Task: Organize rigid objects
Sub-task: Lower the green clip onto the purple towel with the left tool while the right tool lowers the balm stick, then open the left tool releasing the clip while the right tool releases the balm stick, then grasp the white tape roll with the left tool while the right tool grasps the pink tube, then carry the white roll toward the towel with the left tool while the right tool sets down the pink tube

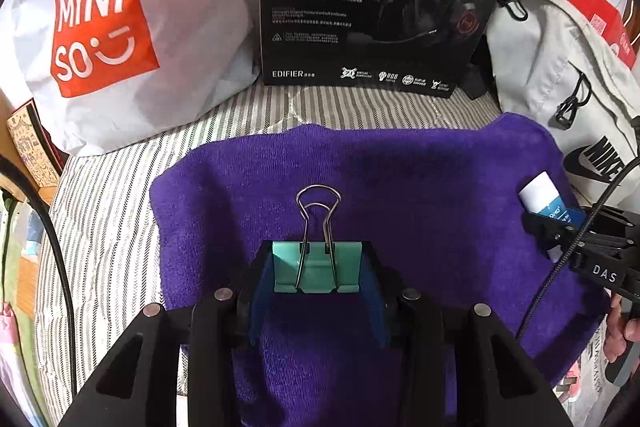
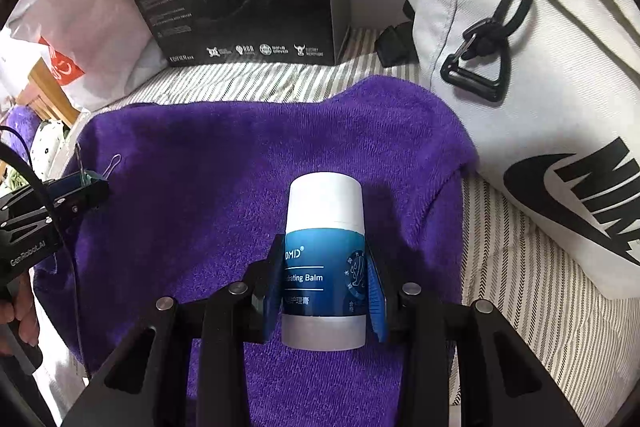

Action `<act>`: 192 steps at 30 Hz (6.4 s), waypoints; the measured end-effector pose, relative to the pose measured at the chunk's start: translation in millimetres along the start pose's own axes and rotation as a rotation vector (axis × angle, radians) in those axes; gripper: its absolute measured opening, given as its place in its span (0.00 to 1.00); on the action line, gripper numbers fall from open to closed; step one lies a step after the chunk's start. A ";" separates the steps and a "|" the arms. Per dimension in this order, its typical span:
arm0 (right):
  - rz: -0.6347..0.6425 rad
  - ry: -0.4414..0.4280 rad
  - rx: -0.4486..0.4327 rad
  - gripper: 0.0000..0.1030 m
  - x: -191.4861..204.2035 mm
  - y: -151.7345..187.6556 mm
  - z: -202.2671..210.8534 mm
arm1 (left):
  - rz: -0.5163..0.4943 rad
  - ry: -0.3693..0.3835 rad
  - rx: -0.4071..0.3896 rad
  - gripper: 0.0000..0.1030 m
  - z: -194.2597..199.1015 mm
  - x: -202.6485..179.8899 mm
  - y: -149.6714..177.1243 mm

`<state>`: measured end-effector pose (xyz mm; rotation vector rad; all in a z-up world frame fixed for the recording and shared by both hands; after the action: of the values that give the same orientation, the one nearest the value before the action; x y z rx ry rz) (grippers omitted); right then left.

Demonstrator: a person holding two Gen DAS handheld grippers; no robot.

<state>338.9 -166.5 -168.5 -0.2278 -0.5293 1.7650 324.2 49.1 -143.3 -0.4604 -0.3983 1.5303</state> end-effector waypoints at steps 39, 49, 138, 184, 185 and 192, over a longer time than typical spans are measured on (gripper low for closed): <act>-0.051 -0.043 -0.035 0.55 -15.3 61.1 91.1 | -0.032 -0.020 -0.029 0.66 66.0 -31.4 46.6; -0.125 -0.063 -0.108 0.61 -14.6 132.2 155.7 | -0.103 0.059 -0.069 0.66 116.0 -55.8 114.9; 0.085 0.032 -0.049 0.16 3.8 174.5 92.3 | -0.207 0.092 -0.034 0.31 86.5 -49.7 165.0; 0.171 -0.046 -0.106 0.15 23.8 71.1 110.5 | -0.151 0.129 -0.098 0.31 113.6 -25.5 94.2; 0.179 -0.040 -0.097 0.15 23.6 68.5 106.4 | -0.147 0.131 -0.099 0.31 111.9 -24.2 92.2; 0.212 -0.037 -0.038 0.15 22.1 63.0 74.9 | -0.131 0.130 -0.084 0.30 96.1 -20.4 82.5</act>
<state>246.8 -173.7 -129.4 -0.2876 -0.5829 1.9693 203.6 31.2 -103.5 -0.5856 -0.3850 1.3532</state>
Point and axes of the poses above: each gripper's, at about its wrist camera, not at the fingertips, and z roughly against the way its jaws point, x to its left, y to its underside, the point moved 6 cm from there along -z, roughly the way its jaws point, and after that the axes turned 1 degree about -y, right-handed, at the moved point
